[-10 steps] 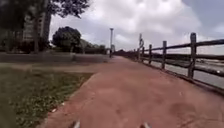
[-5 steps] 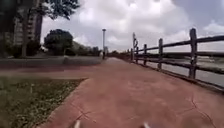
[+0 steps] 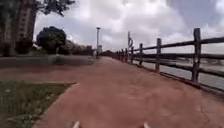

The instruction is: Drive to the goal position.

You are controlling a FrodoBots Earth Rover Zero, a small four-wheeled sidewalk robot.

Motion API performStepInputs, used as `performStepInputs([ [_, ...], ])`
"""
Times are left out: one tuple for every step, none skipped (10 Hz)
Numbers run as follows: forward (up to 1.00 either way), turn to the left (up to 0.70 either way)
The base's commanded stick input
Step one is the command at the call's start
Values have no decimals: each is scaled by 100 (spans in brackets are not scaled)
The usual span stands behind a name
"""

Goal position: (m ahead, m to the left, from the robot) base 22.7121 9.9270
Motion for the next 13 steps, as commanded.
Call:
performStepInputs([
  [85,11],
  [85,11],
  [85,11],
  [85,11],
  [85,11],
  [85,11],
  [85,11],
  [85,11],
  [85,11],
  [85,11],
  [85,11],
  [85,11],
  [85,11],
])
